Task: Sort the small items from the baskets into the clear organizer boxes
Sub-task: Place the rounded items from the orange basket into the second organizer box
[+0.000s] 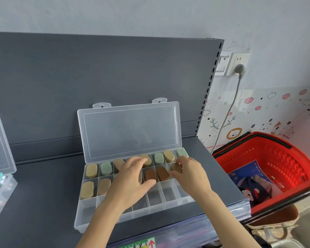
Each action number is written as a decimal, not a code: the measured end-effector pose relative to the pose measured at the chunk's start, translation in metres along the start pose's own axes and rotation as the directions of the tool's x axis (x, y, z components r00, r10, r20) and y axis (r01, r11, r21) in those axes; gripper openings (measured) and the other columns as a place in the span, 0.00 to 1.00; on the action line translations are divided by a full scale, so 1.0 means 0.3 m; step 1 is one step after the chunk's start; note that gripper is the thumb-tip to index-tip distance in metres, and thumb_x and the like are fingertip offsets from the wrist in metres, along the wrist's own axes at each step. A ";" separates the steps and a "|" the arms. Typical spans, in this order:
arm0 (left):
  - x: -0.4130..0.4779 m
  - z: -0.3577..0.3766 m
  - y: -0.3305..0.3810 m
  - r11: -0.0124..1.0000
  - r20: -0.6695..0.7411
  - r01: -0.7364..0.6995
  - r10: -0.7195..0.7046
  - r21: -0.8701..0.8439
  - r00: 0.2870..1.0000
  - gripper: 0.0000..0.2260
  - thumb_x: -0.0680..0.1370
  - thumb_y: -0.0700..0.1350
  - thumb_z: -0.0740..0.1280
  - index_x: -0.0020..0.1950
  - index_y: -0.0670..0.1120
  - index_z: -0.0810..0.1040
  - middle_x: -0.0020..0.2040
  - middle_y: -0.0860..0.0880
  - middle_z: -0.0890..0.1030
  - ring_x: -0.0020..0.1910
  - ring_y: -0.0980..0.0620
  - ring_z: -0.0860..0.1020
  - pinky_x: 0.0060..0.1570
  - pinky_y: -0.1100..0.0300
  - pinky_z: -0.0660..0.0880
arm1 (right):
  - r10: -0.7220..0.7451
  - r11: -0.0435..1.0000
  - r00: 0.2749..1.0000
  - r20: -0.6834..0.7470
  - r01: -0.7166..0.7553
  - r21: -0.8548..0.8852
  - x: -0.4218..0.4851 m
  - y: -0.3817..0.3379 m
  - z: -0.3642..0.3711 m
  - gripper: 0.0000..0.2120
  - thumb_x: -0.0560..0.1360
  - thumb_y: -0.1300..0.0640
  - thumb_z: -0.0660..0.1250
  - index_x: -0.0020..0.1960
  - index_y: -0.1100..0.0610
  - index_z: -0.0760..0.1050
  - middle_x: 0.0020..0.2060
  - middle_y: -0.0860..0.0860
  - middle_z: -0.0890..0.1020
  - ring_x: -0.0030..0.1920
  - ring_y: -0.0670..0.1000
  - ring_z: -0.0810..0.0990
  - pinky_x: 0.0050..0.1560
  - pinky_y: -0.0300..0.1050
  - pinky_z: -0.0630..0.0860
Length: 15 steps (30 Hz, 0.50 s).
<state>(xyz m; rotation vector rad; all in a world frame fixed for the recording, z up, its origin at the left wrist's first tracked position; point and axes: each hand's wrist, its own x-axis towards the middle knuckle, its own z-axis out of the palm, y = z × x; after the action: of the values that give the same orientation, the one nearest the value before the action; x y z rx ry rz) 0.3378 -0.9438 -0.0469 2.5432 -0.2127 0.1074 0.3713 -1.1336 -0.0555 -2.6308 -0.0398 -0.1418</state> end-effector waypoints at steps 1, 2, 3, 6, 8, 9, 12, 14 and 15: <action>0.000 0.002 -0.002 1.000 0.001 0.001 -0.002 0.005 1.000 0.29 0.75 0.59 0.65 0.73 0.57 0.60 0.74 0.58 0.59 0.70 0.57 0.62 0.65 0.60 0.67 | -0.009 1.000 1.000 0.006 0.009 -0.017 0.002 0.000 0.003 0.09 0.76 0.52 0.66 0.53 0.54 0.76 0.47 0.50 0.80 0.42 0.50 0.78 0.43 0.40 0.78; 0.001 0.004 -0.002 1.000 0.002 0.002 -0.002 0.012 1.000 0.30 0.75 0.59 0.65 0.74 0.58 0.58 0.74 0.58 0.59 0.71 0.57 0.62 0.65 0.59 0.67 | -0.015 0.999 1.000 0.010 0.016 -0.029 0.004 0.000 0.005 0.09 0.76 0.52 0.66 0.53 0.54 0.77 0.47 0.50 0.80 0.43 0.50 0.77 0.43 0.41 0.78; 0.002 0.005 -0.002 1.000 0.001 0.002 -0.002 0.020 1.000 0.31 0.75 0.60 0.65 0.74 0.58 0.57 0.75 0.58 0.58 0.71 0.56 0.61 0.66 0.58 0.67 | -0.020 0.999 1.000 0.013 0.020 -0.038 0.005 0.000 0.006 0.09 0.76 0.51 0.65 0.53 0.55 0.77 0.47 0.50 0.80 0.43 0.50 0.77 0.44 0.42 0.79; 0.005 0.005 0.003 0.999 -0.005 -0.008 0.009 0.047 1.000 0.32 0.76 0.60 0.64 0.75 0.58 0.54 0.75 0.58 0.57 0.72 0.56 0.60 0.66 0.58 0.66 | -0.021 0.999 0.999 0.026 0.022 -0.040 0.005 0.001 0.006 0.09 0.77 0.50 0.64 0.52 0.54 0.77 0.48 0.50 0.79 0.44 0.50 0.77 0.46 0.43 0.79; 0.005 0.001 0.005 0.997 -0.007 -0.013 0.013 0.079 1.000 0.32 0.76 0.60 0.63 0.75 0.58 0.53 0.75 0.58 0.57 0.73 0.55 0.59 0.67 0.58 0.65 | -0.020 0.999 0.999 0.028 0.021 -0.029 0.001 -0.002 -0.005 0.10 0.77 0.51 0.64 0.54 0.54 0.77 0.51 0.50 0.78 0.45 0.50 0.77 0.47 0.41 0.79; 0.006 -0.002 0.005 0.994 -0.012 -0.013 0.015 0.109 1.000 0.32 0.76 0.61 0.63 0.75 0.58 0.53 0.76 0.58 0.56 0.74 0.55 0.57 0.68 0.58 0.64 | -0.027 0.999 0.999 0.025 0.027 -0.026 -0.001 -0.002 -0.011 0.10 0.77 0.51 0.64 0.55 0.54 0.77 0.52 0.50 0.78 0.47 0.50 0.77 0.48 0.41 0.78; 0.009 -0.007 -0.001 0.971 -0.036 -0.013 0.023 0.241 0.999 0.31 0.76 0.62 0.60 0.76 0.56 0.53 0.76 0.56 0.56 0.75 0.53 0.53 0.71 0.56 0.59 | -0.103 0.993 0.994 0.039 0.105 -0.047 -0.007 -0.010 -0.027 0.13 0.78 0.52 0.63 0.59 0.54 0.76 0.58 0.50 0.76 0.56 0.51 0.74 0.54 0.41 0.74; 0.004 -0.008 -0.008 0.956 -0.042 -0.001 0.014 0.293 0.999 0.31 0.76 0.64 0.59 0.75 0.56 0.54 0.76 0.56 0.56 0.76 0.52 0.52 0.72 0.55 0.58 | -0.160 0.987 0.985 0.062 0.160 -0.004 -0.015 -0.020 -0.033 0.17 0.77 0.50 0.64 0.63 0.54 0.73 0.60 0.50 0.74 0.59 0.52 0.72 0.58 0.42 0.71; -0.001 -0.010 -0.010 0.951 -0.048 0.008 0.008 0.308 0.999 0.31 0.75 0.64 0.59 0.75 0.56 0.54 0.75 0.55 0.57 0.76 0.52 0.52 0.72 0.54 0.59 | -0.206 0.978 0.976 0.071 0.207 -0.005 -0.016 -0.025 -0.032 0.18 0.76 0.49 0.65 0.64 0.54 0.72 0.62 0.50 0.73 0.59 0.52 0.72 0.58 0.42 0.71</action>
<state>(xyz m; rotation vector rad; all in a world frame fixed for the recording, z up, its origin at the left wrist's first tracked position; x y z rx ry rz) 0.3379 -0.9397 -0.0460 2.8475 -0.1889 0.2180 0.3651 -1.1317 -0.0441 -2.6380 -0.3381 -0.1204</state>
